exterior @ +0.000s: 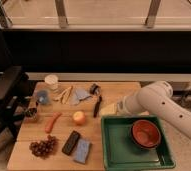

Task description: Place pepper in paper cup

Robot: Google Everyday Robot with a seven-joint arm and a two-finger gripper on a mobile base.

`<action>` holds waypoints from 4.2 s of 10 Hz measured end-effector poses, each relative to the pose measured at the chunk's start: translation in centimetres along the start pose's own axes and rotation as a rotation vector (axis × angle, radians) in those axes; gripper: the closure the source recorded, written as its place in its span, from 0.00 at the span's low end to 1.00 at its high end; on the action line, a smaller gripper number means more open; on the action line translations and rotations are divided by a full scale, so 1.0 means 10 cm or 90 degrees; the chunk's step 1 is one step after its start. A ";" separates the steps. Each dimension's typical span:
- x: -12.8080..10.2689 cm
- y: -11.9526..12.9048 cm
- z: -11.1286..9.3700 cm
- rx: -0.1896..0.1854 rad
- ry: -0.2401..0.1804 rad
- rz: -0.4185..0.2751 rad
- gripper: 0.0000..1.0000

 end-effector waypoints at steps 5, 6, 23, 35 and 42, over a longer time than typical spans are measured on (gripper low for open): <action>0.28 -1.04 0.56 0.025 0.016 -0.095 0.20; 0.34 -1.29 0.72 0.028 0.014 -0.120 0.20; 0.47 -2.21 1.96 0.012 0.005 -0.051 0.20; 0.32 -2.25 2.34 0.043 -0.046 0.005 0.20; 0.16 -2.25 2.74 -0.026 -0.092 0.021 0.20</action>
